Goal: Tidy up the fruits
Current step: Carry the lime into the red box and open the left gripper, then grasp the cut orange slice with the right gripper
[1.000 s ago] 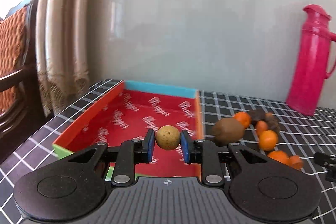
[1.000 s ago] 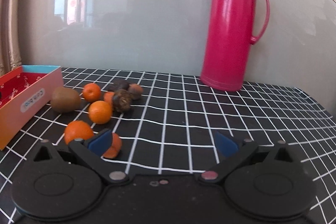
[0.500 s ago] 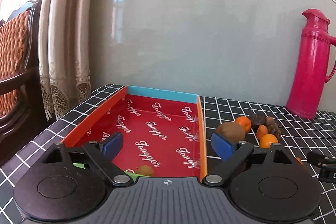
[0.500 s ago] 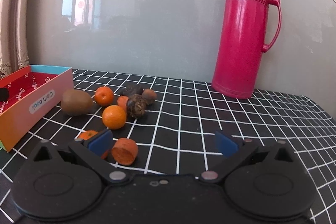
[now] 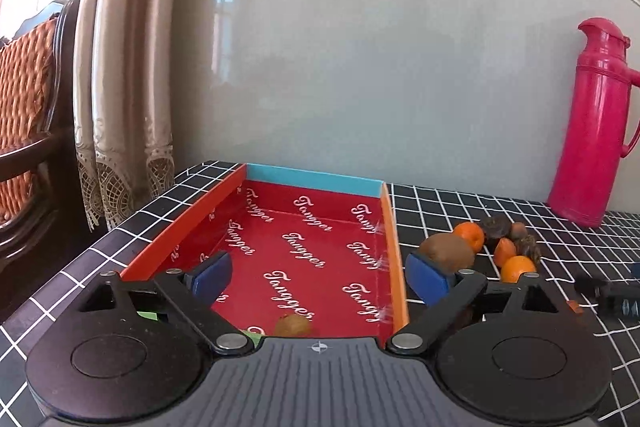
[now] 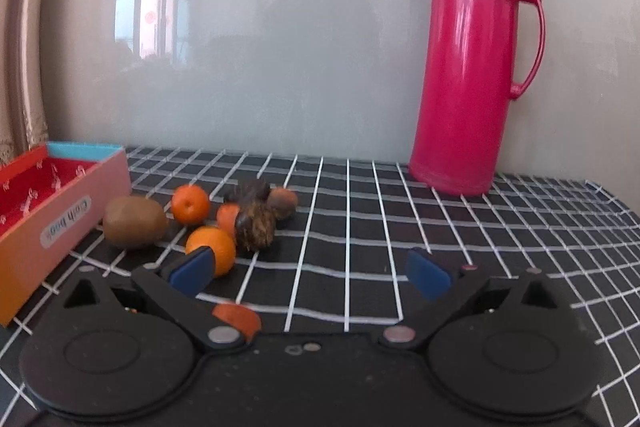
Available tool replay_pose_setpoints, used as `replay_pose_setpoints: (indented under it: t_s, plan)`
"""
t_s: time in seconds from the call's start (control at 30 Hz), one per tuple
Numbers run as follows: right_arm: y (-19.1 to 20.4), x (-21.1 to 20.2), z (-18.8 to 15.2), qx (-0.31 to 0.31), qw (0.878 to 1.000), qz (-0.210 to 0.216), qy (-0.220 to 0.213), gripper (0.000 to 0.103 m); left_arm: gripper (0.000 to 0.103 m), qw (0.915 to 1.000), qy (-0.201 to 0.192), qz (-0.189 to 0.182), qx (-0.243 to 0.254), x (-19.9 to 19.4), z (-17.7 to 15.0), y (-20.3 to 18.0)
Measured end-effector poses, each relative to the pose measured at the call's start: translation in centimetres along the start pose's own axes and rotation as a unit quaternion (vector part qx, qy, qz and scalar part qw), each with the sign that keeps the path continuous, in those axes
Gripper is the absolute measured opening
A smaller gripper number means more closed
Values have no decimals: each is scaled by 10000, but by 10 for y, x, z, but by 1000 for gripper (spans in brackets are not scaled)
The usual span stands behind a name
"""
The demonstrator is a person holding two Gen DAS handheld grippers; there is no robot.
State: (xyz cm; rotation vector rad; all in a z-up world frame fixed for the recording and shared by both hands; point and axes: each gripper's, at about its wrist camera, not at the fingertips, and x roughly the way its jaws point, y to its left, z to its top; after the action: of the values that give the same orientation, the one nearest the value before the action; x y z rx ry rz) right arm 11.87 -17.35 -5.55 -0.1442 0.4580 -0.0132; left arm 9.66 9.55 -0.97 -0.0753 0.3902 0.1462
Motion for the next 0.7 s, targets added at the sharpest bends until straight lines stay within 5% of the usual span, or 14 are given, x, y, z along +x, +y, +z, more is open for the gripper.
replay_pose_setpoints:
  t_s: [0.13,0.23,0.63,0.7]
  plan:
    - [9,-4,-7,-449,9989,-77,102,96,93,9999,20,-12,-99,1,2,4]
    - [11,-3,-7,-369,9991,7,199,81,93,9999,-17,-57,-110,-2,3,3]
    - [28,2,-7,-350,9988,13,337,76,93,9999,59,-30,-107,0,1,9]
    - [29,9,-9,-288,9979,96,575,63,93,9999,68,-43,-104,0,1,9]
